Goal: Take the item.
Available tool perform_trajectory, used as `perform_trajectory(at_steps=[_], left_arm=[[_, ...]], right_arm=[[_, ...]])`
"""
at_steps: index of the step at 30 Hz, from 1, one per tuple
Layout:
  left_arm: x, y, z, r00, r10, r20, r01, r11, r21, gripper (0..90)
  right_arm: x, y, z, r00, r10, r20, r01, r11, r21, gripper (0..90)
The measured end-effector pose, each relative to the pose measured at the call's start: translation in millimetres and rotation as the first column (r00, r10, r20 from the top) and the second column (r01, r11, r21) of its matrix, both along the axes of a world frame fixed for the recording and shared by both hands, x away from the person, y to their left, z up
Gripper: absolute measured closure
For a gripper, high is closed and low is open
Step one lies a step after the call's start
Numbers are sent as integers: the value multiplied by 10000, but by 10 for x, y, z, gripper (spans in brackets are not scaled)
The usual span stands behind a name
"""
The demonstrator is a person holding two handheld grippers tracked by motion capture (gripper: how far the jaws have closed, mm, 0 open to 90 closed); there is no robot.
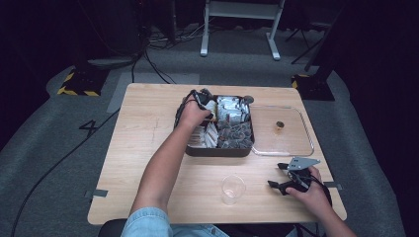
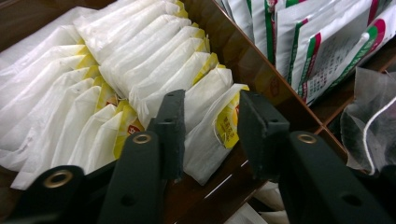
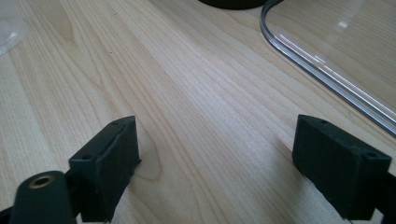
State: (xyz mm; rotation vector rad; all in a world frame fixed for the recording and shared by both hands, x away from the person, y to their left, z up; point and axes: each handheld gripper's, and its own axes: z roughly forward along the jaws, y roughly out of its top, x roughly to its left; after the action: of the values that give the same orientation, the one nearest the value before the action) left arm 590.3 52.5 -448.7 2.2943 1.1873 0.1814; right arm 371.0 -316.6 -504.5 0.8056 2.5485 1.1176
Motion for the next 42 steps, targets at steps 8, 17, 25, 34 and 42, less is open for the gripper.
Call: perform_trajectory(at_steps=[8, 17, 25, 34, 42], left_arm=[[-9, -46, -14, 9996, -268, -35, 269, 9992, 306, 786], [-21, -23, 10, 9984, -570, -6, 570, 9977, 380, 894], [-34, 25, 94, 9969, -764, 188, 761, 9970, 159, 900], [-57, 60, 248, 9949, -878, 488, 881, 9961, -32, 900], [-116, 80, 427, 9906, -1055, 867, 1091, 9933, -379, 900]], right_arm=[[0, 0, 0, 10000, -1, -2, 1, 10000, 0, 150], [0, 0, 0, 10000, -2, -3, 2, 10000, 2, 150], [0, 0, 0, 10000, -1, -1, 1, 10000, -1, 150], [0, 0, 0, 10000, -3, -2, 3, 10000, -1, 150], [-3, 1, 0, 10000, -5, 9, 5, 10000, -3, 152]])
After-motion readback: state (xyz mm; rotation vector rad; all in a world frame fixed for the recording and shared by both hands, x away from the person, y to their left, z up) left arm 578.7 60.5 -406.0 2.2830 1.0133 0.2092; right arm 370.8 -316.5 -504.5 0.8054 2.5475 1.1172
